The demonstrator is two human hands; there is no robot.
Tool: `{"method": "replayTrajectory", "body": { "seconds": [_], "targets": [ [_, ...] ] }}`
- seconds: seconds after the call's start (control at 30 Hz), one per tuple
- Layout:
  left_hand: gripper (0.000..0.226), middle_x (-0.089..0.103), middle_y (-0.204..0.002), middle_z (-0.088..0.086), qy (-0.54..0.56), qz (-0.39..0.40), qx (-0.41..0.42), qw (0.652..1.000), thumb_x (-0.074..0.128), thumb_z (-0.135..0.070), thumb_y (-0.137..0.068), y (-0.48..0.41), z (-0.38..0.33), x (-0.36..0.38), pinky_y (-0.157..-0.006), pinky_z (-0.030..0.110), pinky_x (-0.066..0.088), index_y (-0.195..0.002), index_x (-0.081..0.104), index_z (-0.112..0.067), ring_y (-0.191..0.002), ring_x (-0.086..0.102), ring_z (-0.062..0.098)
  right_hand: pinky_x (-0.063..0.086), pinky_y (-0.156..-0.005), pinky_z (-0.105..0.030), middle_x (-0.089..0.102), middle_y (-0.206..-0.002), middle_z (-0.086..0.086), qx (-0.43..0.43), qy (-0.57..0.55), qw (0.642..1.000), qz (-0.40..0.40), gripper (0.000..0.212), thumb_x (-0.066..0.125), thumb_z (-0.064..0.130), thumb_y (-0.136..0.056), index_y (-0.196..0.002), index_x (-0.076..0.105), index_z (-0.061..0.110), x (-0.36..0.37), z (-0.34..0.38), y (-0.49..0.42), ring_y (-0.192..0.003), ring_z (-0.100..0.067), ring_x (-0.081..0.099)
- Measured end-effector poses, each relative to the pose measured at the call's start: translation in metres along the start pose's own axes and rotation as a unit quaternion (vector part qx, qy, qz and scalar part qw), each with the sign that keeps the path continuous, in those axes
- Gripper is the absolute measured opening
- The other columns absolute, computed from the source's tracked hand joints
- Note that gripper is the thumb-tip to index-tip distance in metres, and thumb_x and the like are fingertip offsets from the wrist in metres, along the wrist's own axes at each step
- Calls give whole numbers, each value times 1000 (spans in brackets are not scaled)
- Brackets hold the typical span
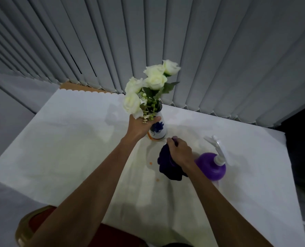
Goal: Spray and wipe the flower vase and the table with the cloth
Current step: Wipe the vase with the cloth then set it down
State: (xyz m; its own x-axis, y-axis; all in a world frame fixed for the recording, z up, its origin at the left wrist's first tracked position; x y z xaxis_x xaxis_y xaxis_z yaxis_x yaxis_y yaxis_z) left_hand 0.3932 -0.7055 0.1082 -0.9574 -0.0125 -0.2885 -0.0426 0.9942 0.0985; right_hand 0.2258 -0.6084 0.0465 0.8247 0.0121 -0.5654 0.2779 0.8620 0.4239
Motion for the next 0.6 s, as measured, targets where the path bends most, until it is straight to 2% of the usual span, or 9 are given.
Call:
{"method": "replayTrajectory", "body": {
  "seconds": [0.1,0.17,0.27,0.33,0.4,0.47,0.53,0.6],
  "targets": [
    [59,69,-115,2,11,15,-8,1000,90,-17,-71,-2,11,7,-88,21,50,-123,65,-4,-108,65,17,39,-83,-34,65,-93,-1,10,-2,1000,-8,35,39,47,-107,-103,63,22,3,-8,0,-90,-25,61],
    [60,69,-114,2,15,22,-10,1000,90,-14,-70,-4,16,11,-82,10,50,-123,64,-4,-107,65,16,39,-84,-34,65,-91,1,19,-18,1000,-7,34,39,47,-108,-105,61,21,5,-13,1,-93,-25,62],
    [57,67,-110,-1,12,22,6,1000,90,-13,-70,-7,19,14,-74,-2,45,-120,64,-5,-103,64,14,44,-90,-38,69,-106,-6,31,-40,999,3,45,39,46,-108,-124,62,11,7,-17,4,-103,-26,64],
    [59,68,-113,0,1,30,14,999,90,-16,-70,-8,20,15,-80,4,47,-122,63,-6,-105,63,14,46,-93,-39,69,-114,-7,34,-41,999,2,47,38,47,-109,-128,61,10,9,-19,4,-105,-25,64],
    [63,68,-119,4,-5,38,14,999,90,-18,-71,-6,20,15,-90,20,49,-126,62,-5,-109,64,17,44,-89,-37,69,-112,-7,28,-38,999,-3,46,37,47,-109,-123,61,11,10,-19,4,-100,-23,62],
    [64,69,-123,8,-12,45,19,999,90,-18,-71,-6,18,13,-95,29,50,-127,61,-5,-111,64,20,45,-86,-38,71,-106,-7,20,-35,999,-8,47,36,50,-108,-115,62,12,12,-17,5,-97,-25,65],
    [63,70,-122,11,-17,56,21,998,91,-18,-70,-6,17,11,-96,32,52,-124,63,-5,-111,65,22,44,-80,-38,70,-95,-4,6,-19,1000,-12,49,35,55,-106,-108,61,14,12,-13,7,-91,-25,67],
    [56,72,-117,9,-51,76,20,996,91,-21,-69,-4,18,10,-89,27,52,-118,68,-7,-110,67,23,43,-74,-37,68,-87,-1,-14,14,1000,-19,50,33,60,-104,-105,59,17,13,-8,9,-83,-22,66]
  ]
}}
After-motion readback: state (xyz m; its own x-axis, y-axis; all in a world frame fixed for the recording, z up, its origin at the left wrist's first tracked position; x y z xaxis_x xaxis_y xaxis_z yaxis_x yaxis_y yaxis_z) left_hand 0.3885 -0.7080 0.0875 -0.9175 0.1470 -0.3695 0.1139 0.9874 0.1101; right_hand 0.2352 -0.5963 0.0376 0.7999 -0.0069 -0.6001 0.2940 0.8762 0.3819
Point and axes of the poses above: each hand's wrist, its own y-axis away from the middle knuckle, its own x-axis out of the palm, z = x × y, the point moved 4 cm from there along -y, towards the middle knuckle
